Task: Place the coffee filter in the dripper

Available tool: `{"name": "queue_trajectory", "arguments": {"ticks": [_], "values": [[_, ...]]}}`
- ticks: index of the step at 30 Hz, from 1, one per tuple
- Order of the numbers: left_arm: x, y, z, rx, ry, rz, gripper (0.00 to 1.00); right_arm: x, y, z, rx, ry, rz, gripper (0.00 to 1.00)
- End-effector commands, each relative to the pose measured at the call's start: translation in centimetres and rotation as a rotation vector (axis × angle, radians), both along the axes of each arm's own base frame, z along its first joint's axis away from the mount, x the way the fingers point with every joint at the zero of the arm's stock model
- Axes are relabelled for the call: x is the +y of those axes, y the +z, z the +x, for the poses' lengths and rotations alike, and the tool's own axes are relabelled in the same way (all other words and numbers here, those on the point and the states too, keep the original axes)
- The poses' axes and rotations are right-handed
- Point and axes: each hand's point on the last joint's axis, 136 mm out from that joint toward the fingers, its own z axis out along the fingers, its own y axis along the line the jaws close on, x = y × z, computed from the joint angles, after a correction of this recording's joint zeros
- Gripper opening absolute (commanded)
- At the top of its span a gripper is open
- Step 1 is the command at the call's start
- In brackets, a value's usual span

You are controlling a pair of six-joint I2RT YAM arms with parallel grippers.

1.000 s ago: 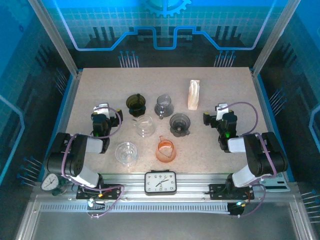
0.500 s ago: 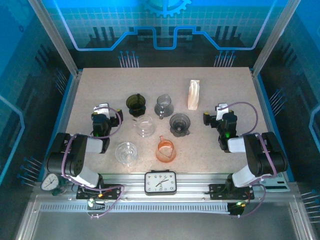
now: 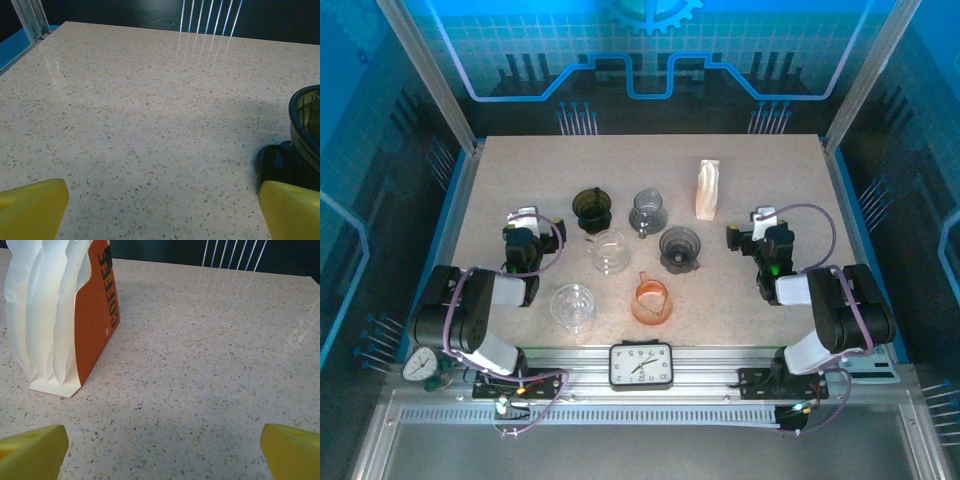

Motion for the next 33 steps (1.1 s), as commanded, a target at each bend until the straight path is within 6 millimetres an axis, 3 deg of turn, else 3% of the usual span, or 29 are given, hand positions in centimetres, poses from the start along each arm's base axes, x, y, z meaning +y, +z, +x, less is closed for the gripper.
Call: {"name": "queue_trajectory", "arguments": {"ticks": [1, 7, 10, 20, 24, 26, 29, 30, 33], "values": [[-0.4, 0.3, 0.6, -0.007, -0.026, 0.019, 0.99, -0.5, 1.1, 0.7, -0.036, -0.012, 0.003, 1.00], [-0.5, 0.8, 0.4, -0.019, -0.030, 0.020, 0.99, -0.6, 1.3, 0.7, -0.035, -0.015, 0.011, 1.00], [-1.1, 2.2, 0.0, -0.029, -0.065, 0.023, 0.99, -1.0, 2.1, 0.6, -0.032, -0.036, 0.011, 1.00], [-0.2, 7.8, -0.4, -0.089, 0.013, -0.056, 0.99, -2.4, 4.3, -0.1, 0.046, -0.143, 0.035, 1.00], [0.5, 11.0, 0.3, -0.192, 0.087, -0.203, 0.99, -4.2, 6.1, -0.7, 0.041, -0.298, 0.037, 1.00], [1.7, 11.6, 0.1, -0.213, 0.188, -0.355, 0.99, -6.0, 6.9, -1.3, 0.027, -0.441, 0.092, 1.00], [3.4, 11.1, -1.2, -0.184, 0.346, -0.623, 0.99, -7.5, 6.2, -3.5, 0.096, -0.632, 0.318, 1.00], [4.0, 10.9, -1.8, -0.176, 0.398, -0.697, 0.99, -7.7, 5.7, -4.3, 0.129, -0.670, 0.409, 1.00], [3.1, 11.5, -1.3, -0.180, 0.304, -0.819, 0.99, -5.5, 5.3, -3.2, 0.145, -0.498, 0.578, 1.00]]}}
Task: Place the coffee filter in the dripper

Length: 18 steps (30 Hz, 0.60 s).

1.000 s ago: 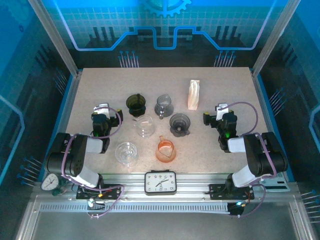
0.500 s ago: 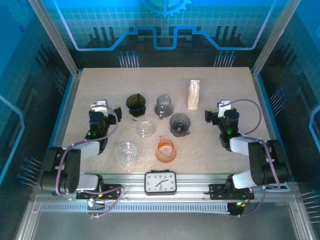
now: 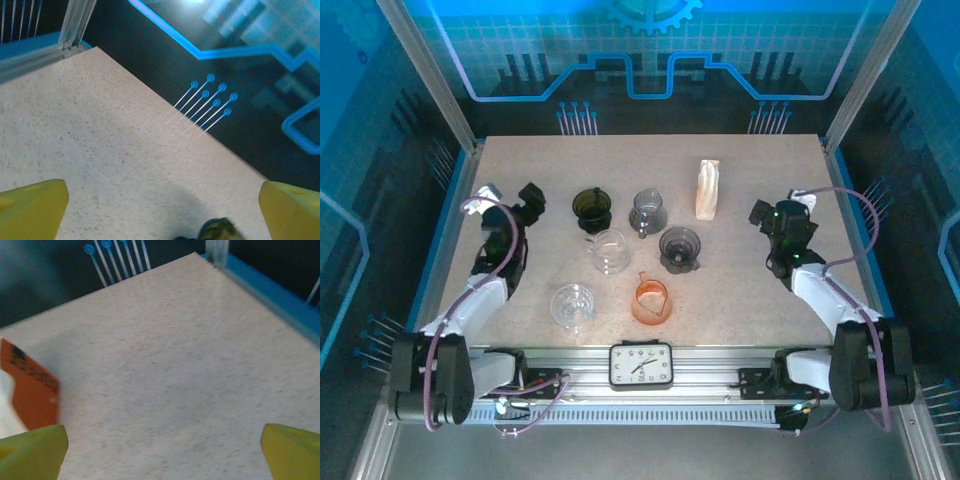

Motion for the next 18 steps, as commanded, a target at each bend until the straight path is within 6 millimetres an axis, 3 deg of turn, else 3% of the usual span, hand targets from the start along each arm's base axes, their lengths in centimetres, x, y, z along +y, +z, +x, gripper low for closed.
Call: {"name": "queue_trajectory", "arguments": {"ticks": [1, 6, 10, 15, 18], "values": [[-0.5, 0.1, -0.1, -0.033, -0.026, -0.289, 0.99, 0.8, -2.1, -1.2, 0.032, -0.018, 0.286, 1.00], [-3.4, 1.9, 0.1, -0.081, -0.179, -0.400, 0.99, 4.3, -1.6, -1.3, 0.114, 0.148, 0.295, 1.00], [-6.1, 1.8, -1.0, 0.080, -0.292, -0.416, 0.94, 7.4, -0.8, -2.4, 0.164, 0.277, 0.247, 1.00], [-9.9, -0.2, -4.9, 0.368, -0.394, -0.276, 0.80, 12.7, 1.0, -4.2, 0.164, 0.509, 0.174, 1.00], [-10.5, -1.9, -7.9, 0.462, -0.402, -0.264, 0.74, 15.8, 1.7, -5.3, 0.203, 0.635, 0.084, 1.00]]}}
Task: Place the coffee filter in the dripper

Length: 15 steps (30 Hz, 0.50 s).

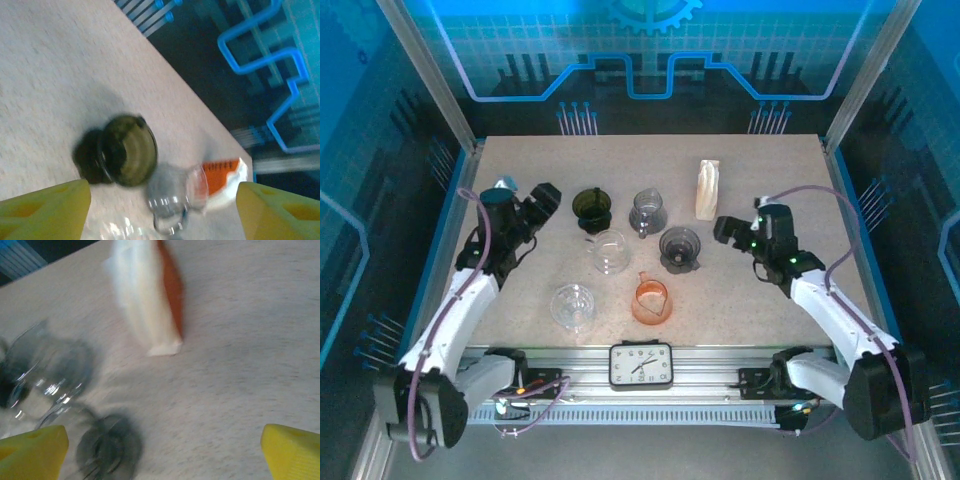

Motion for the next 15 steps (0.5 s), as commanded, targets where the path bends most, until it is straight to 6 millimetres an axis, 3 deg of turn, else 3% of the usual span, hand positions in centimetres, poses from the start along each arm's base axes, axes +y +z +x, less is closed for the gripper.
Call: {"name": "queue_trajectory", "arguments": {"ticks": [1, 8, 15], "values": [[-0.5, -5.2, -5.7, 0.254, -0.063, 0.073, 0.71, 3.4, 1.1, -1.5, 0.012, 0.179, -0.106, 1.00], [-1.1, -8.9, -12.5, 0.415, -0.071, 0.176, 0.56, 7.2, 0.4, -2.7, 0.012, 0.303, -0.147, 1.00], [-0.5, -10.9, -16.7, 0.542, -0.043, 0.238, 0.34, 9.7, -0.6, -2.9, 0.035, 0.374, -0.196, 1.00]]}}
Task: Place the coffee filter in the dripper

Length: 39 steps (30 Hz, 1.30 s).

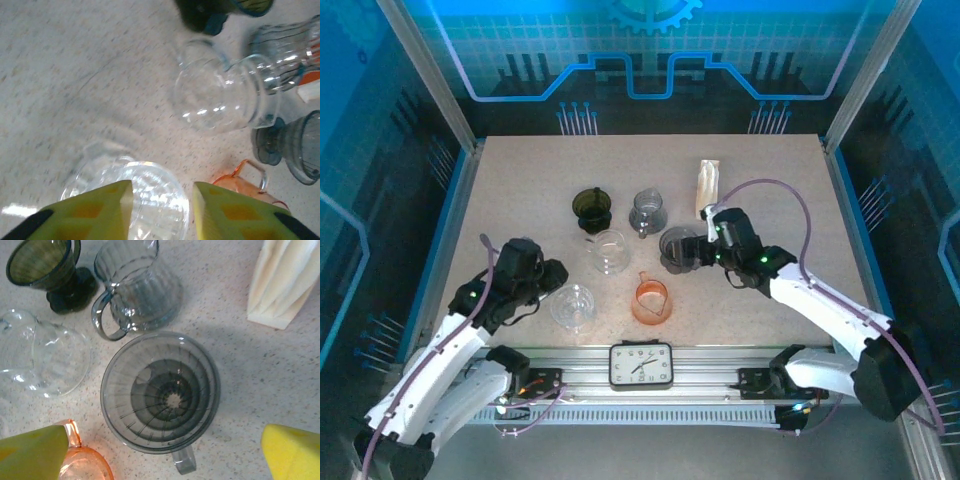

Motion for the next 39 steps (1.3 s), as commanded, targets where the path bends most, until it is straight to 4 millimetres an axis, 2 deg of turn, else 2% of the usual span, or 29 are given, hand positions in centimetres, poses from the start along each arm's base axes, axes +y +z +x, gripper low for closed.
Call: {"name": "queue_trajectory", "arguments": {"ticks": [1, 5, 11, 16, 23, 28, 35, 39], "values": [[2.4, -2.6, -3.2, 0.132, 0.074, 0.118, 0.33, 0.9, 0.3, 0.2, -0.010, 0.030, -0.047, 1.00], [3.1, -3.4, -4.1, 0.171, 0.087, 0.172, 0.34, 1.1, 0.1, 0.1, -0.009, 0.024, -0.053, 1.00], [2.7, -6.2, -5.1, 0.272, 0.067, 0.197, 0.34, 0.9, 0.4, 0.0, -0.026, 0.016, -0.051, 1.00], [2.6, -7.3, -5.3, 0.275, 0.058, 0.195, 0.38, 0.5, 0.6, 0.1, -0.037, 0.004, -0.063, 1.00], [2.4, -8.9, -5.4, 0.288, 0.055, 0.186, 0.32, 0.1, 0.2, 0.0, -0.031, -0.010, -0.076, 1.00], [2.0, -8.5, -5.0, 0.260, 0.051, 0.163, 0.21, 0.0, 0.0, 0.0, -0.025, -0.014, -0.083, 1.00], [0.9, -7.4, -4.2, 0.215, 0.024, 0.107, 0.00, -0.4, -0.5, 0.0, -0.012, -0.030, -0.100, 1.00], [0.1, -6.5, -3.7, 0.189, -0.002, 0.078, 0.00, -0.7, -0.7, 0.0, -0.008, -0.043, -0.110, 1.00]]}}
